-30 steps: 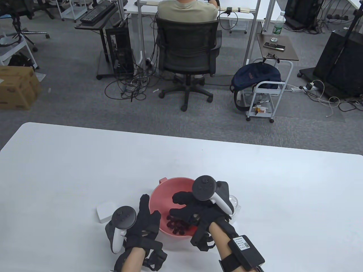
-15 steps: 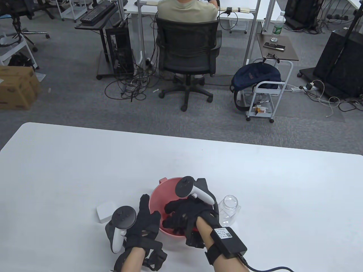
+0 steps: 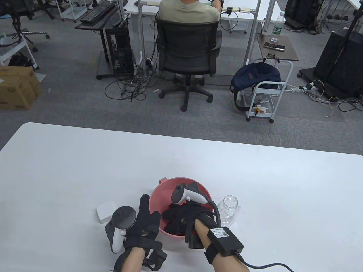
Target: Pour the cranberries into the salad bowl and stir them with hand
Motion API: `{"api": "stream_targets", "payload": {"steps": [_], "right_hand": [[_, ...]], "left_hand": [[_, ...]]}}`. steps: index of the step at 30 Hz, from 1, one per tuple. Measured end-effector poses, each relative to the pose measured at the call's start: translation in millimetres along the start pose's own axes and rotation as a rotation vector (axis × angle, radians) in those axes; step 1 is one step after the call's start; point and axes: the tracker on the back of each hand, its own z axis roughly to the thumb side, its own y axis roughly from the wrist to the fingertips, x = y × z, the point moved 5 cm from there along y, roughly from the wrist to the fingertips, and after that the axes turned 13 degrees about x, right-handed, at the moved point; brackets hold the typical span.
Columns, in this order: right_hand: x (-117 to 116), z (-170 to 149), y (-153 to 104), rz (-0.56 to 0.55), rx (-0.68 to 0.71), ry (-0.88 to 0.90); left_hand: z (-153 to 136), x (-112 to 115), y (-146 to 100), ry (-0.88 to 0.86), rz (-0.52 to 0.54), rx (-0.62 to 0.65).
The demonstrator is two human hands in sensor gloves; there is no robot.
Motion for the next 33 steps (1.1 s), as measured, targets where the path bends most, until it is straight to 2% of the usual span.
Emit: {"api": "stream_targets", "payload": {"steps": [10, 33], "right_hand": [[-5.2, -2.1, 3.0, 0.058, -0.076, -0.057], [1.1, -5.7, 1.1, 0.002, -0.043, 0.043]], "left_hand": [[0.1, 0.1, -0.4, -0.005, -0.001, 0.000], [-0.1, -0.5, -0.7, -0.004, -0.001, -0.001]]}}
